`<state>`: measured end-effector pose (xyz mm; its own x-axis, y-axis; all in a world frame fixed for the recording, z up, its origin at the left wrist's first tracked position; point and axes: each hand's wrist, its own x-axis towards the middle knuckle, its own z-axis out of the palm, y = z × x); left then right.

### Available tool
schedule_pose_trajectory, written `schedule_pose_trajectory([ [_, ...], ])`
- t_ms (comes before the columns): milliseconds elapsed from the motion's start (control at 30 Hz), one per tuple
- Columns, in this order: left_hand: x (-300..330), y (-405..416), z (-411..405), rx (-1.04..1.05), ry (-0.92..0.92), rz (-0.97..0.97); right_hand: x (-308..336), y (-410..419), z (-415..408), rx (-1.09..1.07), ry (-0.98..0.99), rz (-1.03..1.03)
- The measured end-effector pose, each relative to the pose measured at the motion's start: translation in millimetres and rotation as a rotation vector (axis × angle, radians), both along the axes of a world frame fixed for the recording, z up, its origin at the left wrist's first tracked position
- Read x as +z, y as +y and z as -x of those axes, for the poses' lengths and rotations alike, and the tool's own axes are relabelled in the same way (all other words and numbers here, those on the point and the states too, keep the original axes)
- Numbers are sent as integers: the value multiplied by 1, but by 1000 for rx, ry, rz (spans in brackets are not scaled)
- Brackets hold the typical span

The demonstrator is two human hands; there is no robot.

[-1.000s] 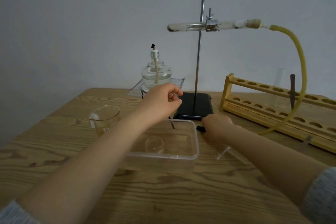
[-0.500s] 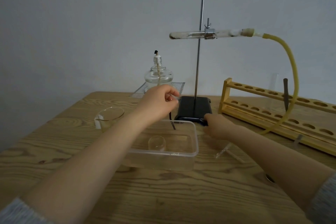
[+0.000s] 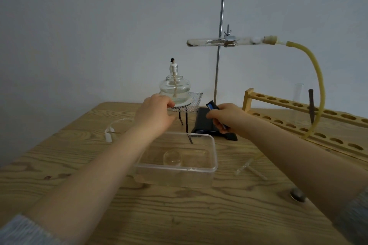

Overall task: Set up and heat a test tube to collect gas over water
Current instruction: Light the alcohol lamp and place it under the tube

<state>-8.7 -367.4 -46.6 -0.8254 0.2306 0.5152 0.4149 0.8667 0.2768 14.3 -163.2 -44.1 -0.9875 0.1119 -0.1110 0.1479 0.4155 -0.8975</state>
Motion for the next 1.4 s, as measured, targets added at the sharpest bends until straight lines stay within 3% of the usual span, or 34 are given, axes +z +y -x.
schedule_pose_trajectory([
  [300, -4, -14, 16, 86, 64, 128, 7, -29, 13, -84, -13, 227],
  [467, -1, -18, 22, 126, -100, -127, 8, -32, 25, -189, -33, 307],
  [600, 2, -20, 27, 110, -113, -111, 8, -33, 33, -225, -29, 371],
  [800, 8, -29, 46, 169, -273, -318, 4, -33, 41, -258, -15, 429],
  [967, 6, -31, 51, 66, -494, -663, 1, -33, 45, -275, 8, 429],
  [1400, 0, -33, 58, 82, -453, -637, 5, -32, 43, -242, 20, 307],
])
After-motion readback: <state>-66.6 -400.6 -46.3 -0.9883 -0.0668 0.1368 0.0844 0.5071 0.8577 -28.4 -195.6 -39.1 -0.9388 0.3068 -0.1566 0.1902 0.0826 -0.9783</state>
